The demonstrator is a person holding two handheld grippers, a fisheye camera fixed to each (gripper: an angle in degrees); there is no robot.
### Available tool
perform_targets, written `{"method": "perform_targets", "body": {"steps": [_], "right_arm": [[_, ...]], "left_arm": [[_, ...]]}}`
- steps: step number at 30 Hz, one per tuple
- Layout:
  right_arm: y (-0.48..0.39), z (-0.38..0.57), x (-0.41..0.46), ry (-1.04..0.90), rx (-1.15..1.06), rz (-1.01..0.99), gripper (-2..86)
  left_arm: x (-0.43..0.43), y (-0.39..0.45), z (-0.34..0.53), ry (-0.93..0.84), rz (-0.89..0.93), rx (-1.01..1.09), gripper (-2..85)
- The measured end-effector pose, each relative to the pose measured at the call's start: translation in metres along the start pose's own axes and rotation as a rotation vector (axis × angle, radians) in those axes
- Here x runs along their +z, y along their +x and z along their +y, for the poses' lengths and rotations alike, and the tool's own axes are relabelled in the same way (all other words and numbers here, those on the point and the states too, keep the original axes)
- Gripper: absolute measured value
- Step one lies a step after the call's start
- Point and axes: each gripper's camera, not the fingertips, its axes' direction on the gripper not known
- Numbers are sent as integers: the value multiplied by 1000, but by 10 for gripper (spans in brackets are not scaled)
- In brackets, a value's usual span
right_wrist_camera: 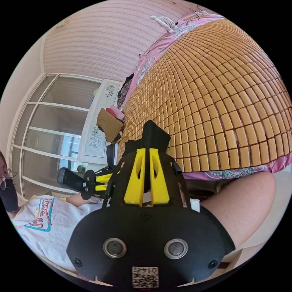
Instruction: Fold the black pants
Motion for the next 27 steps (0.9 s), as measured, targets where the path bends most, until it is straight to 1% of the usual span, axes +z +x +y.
{"method": "perform_targets", "body": {"steps": [5,7,10,12,13,14,15,16,17,20,21,23,27], "right_arm": [[-9,1,-53,151,-43,-102,18],[-23,-4,-57,163,-90,-114,20],[-54,-20,-26,88,-182,-171,29],[-77,-27,11,30,-243,-203,46],[-95,-28,39,-4,-287,-203,64],[-110,-29,69,-54,-341,-184,86],[-116,-30,83,-84,-368,-163,88],[-119,-32,111,-136,-393,-95,92],[-115,-33,131,-173,-380,-61,91],[-91,-29,143,-218,-333,-48,89],[-86,-26,139,-209,-331,-30,88],[-70,-13,119,-163,-325,104,88],[-49,9,96,-139,-267,236,90]], "left_arm": [[-24,-16,-22,149,76,-59,43],[-39,-25,-23,210,80,-89,43],[-66,-47,-1,259,59,-197,45],[-90,-69,34,243,23,-350,55],[-95,-74,44,226,-1,-385,59],[-102,-85,64,188,-68,-462,70],[-106,-97,85,155,-134,-551,83],[-107,-103,95,136,-161,-599,84],[-109,-116,115,100,-192,-697,86],[-109,-139,151,77,-194,-860,84],[-106,-145,158,83,-185,-887,83],[-98,-152,158,85,-185,-905,83],[-64,-172,132,73,-117,-906,94]]}}
